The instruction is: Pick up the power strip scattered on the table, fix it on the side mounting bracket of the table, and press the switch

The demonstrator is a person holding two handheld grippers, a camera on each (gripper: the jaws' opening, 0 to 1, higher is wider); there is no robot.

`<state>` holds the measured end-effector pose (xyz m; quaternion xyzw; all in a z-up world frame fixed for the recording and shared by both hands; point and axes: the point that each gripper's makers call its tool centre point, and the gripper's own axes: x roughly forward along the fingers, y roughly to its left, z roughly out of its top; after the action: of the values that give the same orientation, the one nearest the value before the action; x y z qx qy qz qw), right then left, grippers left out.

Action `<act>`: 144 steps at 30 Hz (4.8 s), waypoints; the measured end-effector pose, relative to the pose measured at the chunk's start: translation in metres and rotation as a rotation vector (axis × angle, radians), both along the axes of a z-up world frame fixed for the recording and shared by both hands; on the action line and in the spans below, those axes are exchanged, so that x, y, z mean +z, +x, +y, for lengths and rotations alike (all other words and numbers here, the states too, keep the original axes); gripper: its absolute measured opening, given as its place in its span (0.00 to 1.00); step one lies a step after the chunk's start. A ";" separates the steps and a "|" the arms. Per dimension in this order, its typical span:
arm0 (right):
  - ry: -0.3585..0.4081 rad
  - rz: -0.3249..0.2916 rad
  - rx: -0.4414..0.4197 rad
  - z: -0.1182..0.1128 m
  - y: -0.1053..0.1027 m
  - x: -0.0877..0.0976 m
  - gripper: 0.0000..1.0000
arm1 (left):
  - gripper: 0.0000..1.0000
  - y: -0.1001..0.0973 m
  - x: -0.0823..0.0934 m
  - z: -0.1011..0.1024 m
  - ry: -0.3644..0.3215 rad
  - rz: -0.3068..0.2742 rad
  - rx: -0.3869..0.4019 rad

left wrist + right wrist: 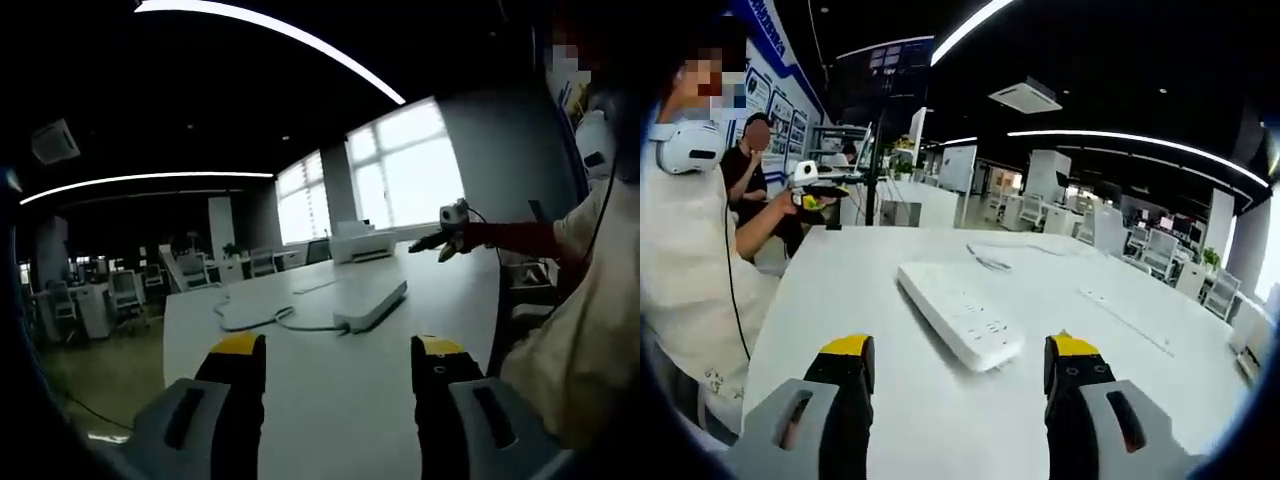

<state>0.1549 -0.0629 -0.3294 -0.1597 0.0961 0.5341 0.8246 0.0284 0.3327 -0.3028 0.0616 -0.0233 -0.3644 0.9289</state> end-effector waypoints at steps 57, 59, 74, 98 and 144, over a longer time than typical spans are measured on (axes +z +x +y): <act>-0.206 0.195 0.190 0.052 0.071 -0.063 0.65 | 0.62 0.005 -0.005 -0.013 -0.004 0.003 -0.050; -0.206 0.197 0.190 0.052 0.072 -0.064 0.65 | 0.62 0.005 -0.006 -0.012 -0.006 0.004 -0.048; -0.199 0.199 0.229 0.065 0.067 -0.069 0.56 | 0.62 0.004 -0.003 -0.011 -0.025 0.000 -0.060; -0.229 0.202 0.216 0.062 0.061 -0.072 0.51 | 0.61 0.002 -0.001 -0.008 -0.031 -0.006 -0.055; -0.090 0.527 -0.194 0.077 0.021 -0.070 0.50 | 0.59 0.011 -0.002 -0.018 -0.067 0.025 -0.044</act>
<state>0.1759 0.0139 -0.3997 -0.0419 0.3457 0.4711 0.8104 0.0398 0.3147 -0.3053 0.0253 -0.0255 -0.3844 0.9225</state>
